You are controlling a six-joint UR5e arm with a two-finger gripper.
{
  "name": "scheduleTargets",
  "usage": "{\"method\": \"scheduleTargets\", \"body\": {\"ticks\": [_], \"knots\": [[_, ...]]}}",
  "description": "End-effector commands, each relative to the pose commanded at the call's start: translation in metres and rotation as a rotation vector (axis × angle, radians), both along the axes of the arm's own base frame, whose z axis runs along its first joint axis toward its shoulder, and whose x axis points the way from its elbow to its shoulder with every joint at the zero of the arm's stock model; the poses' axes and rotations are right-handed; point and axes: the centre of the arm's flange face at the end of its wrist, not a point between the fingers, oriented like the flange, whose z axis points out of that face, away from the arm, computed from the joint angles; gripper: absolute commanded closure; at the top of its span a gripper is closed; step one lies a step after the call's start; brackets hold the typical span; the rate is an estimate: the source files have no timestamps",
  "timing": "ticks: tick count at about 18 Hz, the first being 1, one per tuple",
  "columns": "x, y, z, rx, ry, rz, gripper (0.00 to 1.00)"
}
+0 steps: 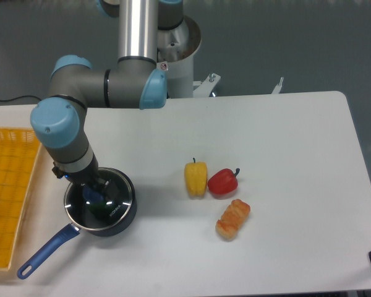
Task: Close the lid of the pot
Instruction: 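Open the gripper and lift away from the lid knob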
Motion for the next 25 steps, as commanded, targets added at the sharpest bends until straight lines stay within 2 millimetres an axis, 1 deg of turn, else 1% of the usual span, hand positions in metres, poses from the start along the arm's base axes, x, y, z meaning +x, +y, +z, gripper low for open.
{"method": "scheduleTargets", "body": {"ticks": [1, 3, 4, 5, 8, 10, 14, 18, 19, 20, 25], "knots": [[-0.002, -0.003, 0.007, 0.008, 0.005, -0.011, 0.0], [-0.018, -0.012, 0.014, 0.006, 0.009, -0.015, 0.0], [-0.022, -0.018, 0.024, 0.016, 0.017, -0.023, 0.0], [-0.024, -0.022, 0.028, 0.018, 0.02, -0.038, 0.0], [-0.036, -0.034, 0.028, -0.029, 0.0, -0.113, 0.0], [-0.048, -0.047, 0.037, -0.04, -0.004, -0.145, 0.0], [-0.083, -0.087, 0.06, -0.026, 0.015, -0.183, 0.0], [-0.123, -0.129, 0.075, -0.042, 0.007, -0.248, 0.0], [-0.136, -0.14, 0.077, -0.047, 0.004, -0.268, 0.0], [-0.144, -0.148, 0.081, -0.047, 0.007, -0.298, 0.0], [-0.181, -0.176, 0.08, -0.056, 0.003, -0.393, 0.0]]}}
